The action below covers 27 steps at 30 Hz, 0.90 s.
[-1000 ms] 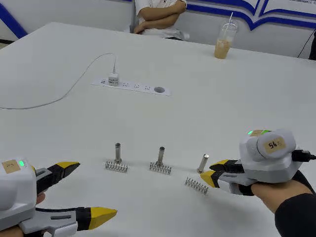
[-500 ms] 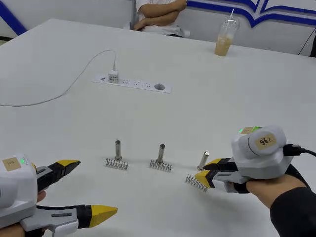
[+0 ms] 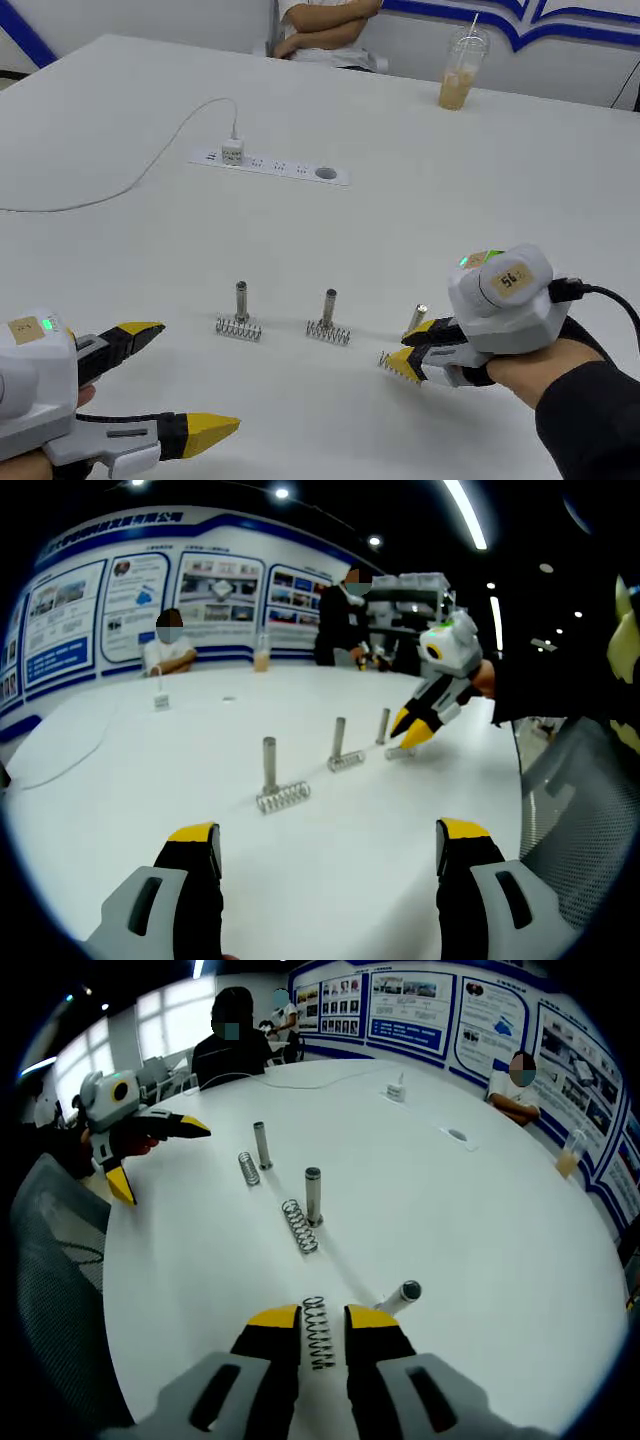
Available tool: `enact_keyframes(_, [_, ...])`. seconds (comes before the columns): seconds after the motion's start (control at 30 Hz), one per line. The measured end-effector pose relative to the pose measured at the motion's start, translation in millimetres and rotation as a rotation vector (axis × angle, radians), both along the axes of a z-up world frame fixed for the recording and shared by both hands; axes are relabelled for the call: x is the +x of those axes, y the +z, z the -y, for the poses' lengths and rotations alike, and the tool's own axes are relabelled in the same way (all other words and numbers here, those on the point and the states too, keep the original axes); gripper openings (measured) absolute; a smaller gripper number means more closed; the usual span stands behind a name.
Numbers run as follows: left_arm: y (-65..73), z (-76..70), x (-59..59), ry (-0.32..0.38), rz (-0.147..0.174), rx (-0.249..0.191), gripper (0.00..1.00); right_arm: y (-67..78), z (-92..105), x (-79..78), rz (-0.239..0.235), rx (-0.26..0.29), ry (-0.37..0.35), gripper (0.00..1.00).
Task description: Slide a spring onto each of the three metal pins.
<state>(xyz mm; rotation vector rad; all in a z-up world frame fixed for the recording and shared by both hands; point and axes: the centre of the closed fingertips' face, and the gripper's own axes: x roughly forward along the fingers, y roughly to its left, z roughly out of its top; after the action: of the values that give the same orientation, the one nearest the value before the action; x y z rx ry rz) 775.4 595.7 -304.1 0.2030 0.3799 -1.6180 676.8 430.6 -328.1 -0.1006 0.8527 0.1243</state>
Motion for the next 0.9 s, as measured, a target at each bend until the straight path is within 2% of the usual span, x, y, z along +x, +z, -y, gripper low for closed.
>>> enact_keyframes(0.4, [-1.8,-1.6,0.8,0.006,-0.004,0.006,0.9,-8.9,-7.1,5.5,-0.06,-0.025,0.087,0.16])
enact_keyframes(0.9, [-1.4,-2.8,0.6,0.012,-0.005,0.01,0.9,-19.4,-9.2,6.3,-0.102,-0.034,0.135,0.12])
